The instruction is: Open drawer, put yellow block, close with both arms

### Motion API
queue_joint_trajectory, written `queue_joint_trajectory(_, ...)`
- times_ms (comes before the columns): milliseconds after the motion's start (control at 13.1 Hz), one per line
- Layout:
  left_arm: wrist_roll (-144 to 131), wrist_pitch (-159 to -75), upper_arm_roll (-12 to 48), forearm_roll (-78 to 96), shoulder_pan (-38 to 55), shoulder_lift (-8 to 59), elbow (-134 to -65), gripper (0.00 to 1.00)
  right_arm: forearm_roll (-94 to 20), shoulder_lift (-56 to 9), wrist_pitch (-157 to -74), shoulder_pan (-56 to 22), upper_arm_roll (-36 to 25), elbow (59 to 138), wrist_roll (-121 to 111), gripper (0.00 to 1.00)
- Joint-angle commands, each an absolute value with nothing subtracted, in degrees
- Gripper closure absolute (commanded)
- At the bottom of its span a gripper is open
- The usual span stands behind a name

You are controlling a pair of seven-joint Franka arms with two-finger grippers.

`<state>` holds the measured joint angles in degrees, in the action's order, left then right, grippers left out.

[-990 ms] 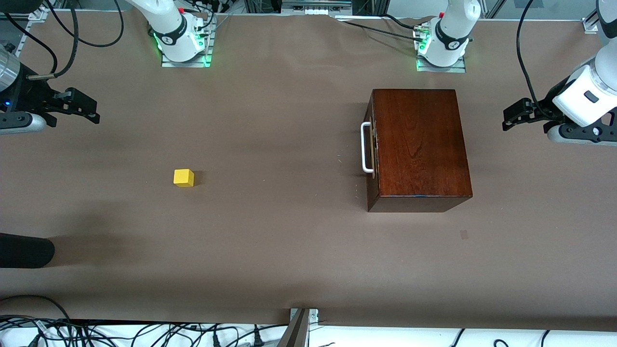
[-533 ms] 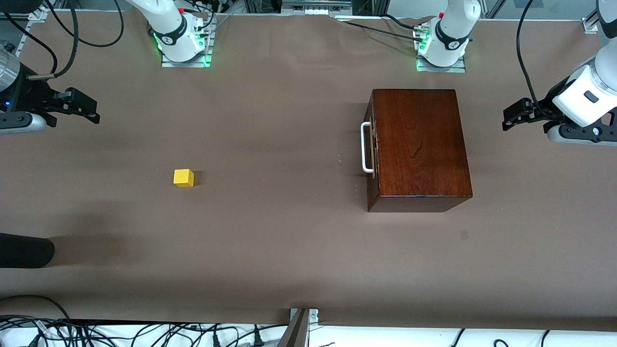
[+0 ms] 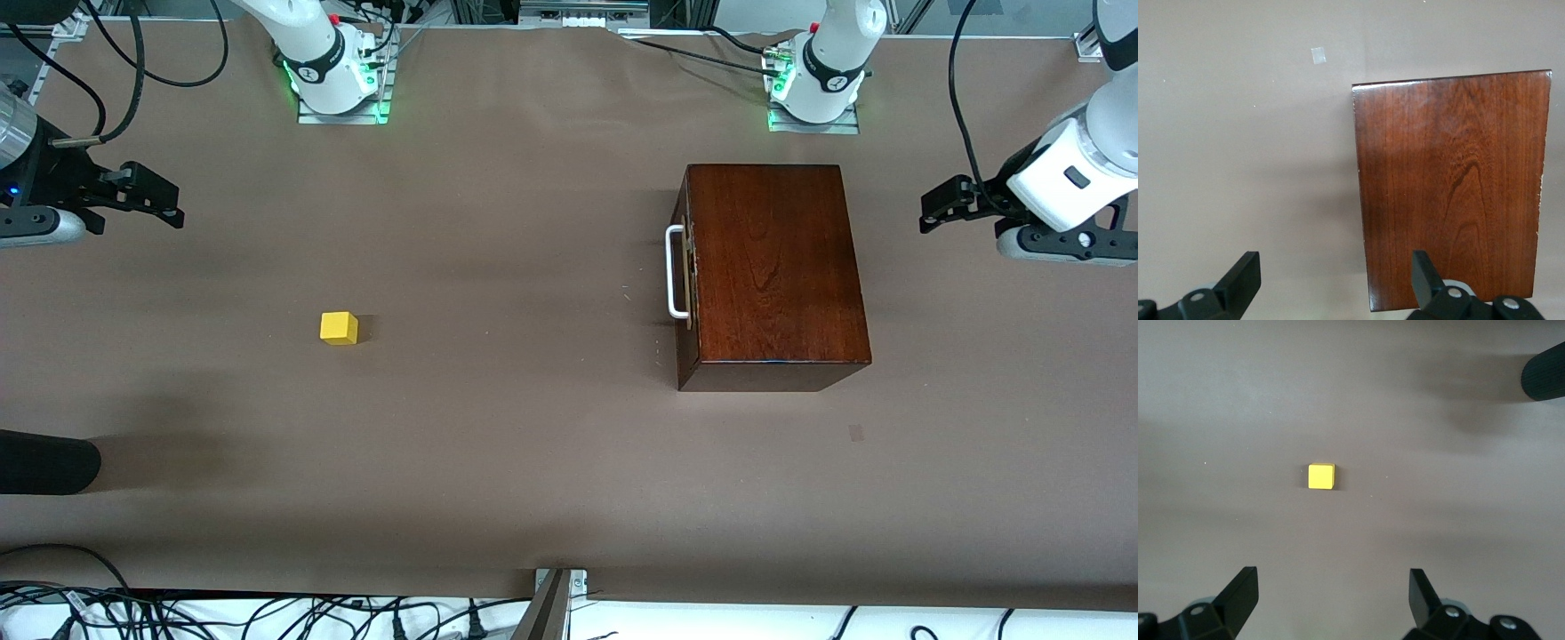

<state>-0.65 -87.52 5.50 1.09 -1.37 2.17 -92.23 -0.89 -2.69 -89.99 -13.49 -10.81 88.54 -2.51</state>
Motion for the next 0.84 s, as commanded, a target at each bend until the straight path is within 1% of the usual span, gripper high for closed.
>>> queue_joint_trajectory(0, -0.70, -85.17, 6.33, 0.79, -1.49, 2.99, -89.83, 0.00, -1.23, -3.34, -89.38, -13.18, -10.72, 86.92, -3.08, 0.00)
queue_joint_trajectory(381, -0.53, -80.78, 8.61, 0.18, -1.50, 3.16, -89.82, 0.00, -1.23, -3.34, -89.38, -13.18, -10.72, 86.92, -3.08, 0.00)
queue_joint_trajectory(762, -1.93, -81.29, 15.28, 0.52, -1.49, 3.25, -89.91, 0.00, -1.23, -3.34, -89.30, -13.18, -10.72, 86.92, -3.08, 0.00)
